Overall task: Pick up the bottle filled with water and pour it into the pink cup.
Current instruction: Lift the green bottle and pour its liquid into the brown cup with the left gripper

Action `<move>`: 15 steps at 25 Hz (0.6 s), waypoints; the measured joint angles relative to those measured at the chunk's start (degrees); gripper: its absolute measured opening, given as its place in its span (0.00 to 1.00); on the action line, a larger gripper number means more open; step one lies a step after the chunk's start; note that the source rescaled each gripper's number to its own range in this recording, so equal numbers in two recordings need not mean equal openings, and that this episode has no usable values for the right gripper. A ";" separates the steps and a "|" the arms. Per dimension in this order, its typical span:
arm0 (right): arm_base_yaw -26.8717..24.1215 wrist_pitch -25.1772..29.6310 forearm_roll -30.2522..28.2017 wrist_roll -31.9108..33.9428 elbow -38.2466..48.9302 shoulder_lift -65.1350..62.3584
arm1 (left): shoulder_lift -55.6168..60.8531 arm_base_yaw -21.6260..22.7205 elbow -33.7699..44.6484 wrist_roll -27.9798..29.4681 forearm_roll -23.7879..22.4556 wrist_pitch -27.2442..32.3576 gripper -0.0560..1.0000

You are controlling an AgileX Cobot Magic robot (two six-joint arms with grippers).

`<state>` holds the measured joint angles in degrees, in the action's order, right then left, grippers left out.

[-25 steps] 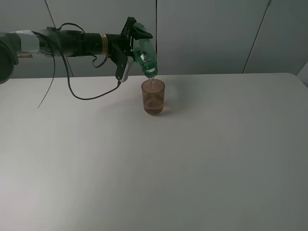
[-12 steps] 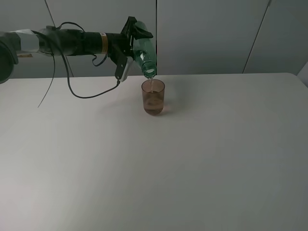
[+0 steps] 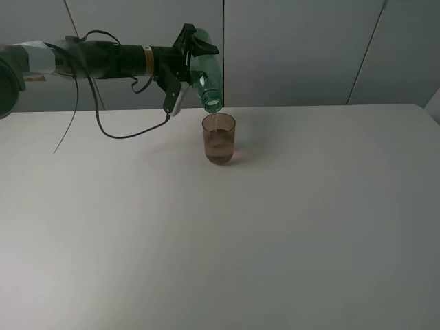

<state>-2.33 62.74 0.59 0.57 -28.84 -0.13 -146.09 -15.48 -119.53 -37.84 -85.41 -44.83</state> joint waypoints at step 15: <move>0.00 0.00 0.00 0.00 0.00 0.00 | 0.20 0.00 0.00 -3.00 0.60 -0.85 0.06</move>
<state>-2.33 62.74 0.59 0.57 -28.84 -0.13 -145.89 -15.48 -119.53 -40.84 -84.81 -45.68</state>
